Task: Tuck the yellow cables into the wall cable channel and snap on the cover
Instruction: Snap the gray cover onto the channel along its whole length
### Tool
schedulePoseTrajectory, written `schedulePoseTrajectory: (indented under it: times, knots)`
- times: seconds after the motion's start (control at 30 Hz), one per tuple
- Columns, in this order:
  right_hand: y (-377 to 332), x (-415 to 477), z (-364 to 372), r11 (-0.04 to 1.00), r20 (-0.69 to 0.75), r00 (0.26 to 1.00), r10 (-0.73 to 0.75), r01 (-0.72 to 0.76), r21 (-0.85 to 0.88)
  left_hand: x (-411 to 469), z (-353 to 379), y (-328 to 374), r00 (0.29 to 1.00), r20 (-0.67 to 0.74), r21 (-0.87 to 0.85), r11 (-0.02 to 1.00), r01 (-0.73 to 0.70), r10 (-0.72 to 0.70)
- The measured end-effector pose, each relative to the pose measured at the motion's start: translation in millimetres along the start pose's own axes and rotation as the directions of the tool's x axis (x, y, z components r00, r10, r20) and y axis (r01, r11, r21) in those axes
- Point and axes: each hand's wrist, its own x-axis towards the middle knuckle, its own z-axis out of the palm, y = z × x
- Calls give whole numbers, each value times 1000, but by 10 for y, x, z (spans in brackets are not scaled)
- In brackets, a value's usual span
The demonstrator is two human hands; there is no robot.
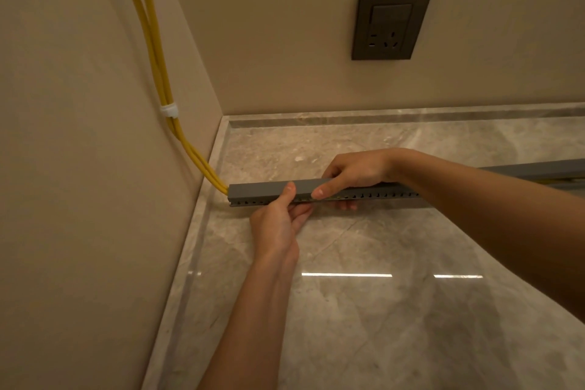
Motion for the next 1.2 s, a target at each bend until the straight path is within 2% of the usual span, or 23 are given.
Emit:
schedulePoseTrajectory:
  times: [0.13, 0.23, 0.33, 0.43, 0.53, 0.67, 0.8, 0.9, 0.97, 1.03, 1.2]
  knots:
    - [-67, -42, 11, 995, -9, 995, 101, -101, -18, 8, -14, 4, 1000, -16, -4, 1000, -12, 12]
    - [-198, 27, 55, 972, -169, 970, 176, -199, -127, 1, -3, 0, 999, -30, 1, 1000, -30, 30]
    - [-371, 178, 183, 923, -394, 914, 99, -232, -306, -19, 15, 3, 998, -24, -22, 998, -59, 58]
    - [-425, 228, 317, 887, -513, 857, 54, -276, -369, -39, 38, -5, 996, -27, -34, 996, -81, 80]
    - [-409, 199, 453, 812, -613, 788, -61, -318, -489, -56, 56, -8, 995, -45, -44, 995, -88, 86]
    - [-423, 129, 533, 695, -564, 795, -221, -277, -663, -56, 45, -10, 995, -44, -24, 996, -90, 89]
    - [-419, 131, 554, 699, -581, 784, -220, -289, -654, -55, 33, -14, 995, -39, -12, 995, -95, 95]
    - [-394, 140, 569, 749, -606, 765, -217, -268, -606, -57, 10, -21, 995, -30, -21, 995, -93, 92]
    - [-351, 145, 507, 804, -589, 793, -159, -243, -543, -57, -7, -15, 996, -14, -36, 996, -86, 86]
    - [-329, 132, 393, 881, -548, 837, -13, -249, -402, -50, -17, -5, 997, 4, -41, 996, -75, 75]
    - [-103, -62, 90, 878, -441, 883, 162, -333, -344, -16, -54, 14, 999, 2, -32, 998, -49, 49]
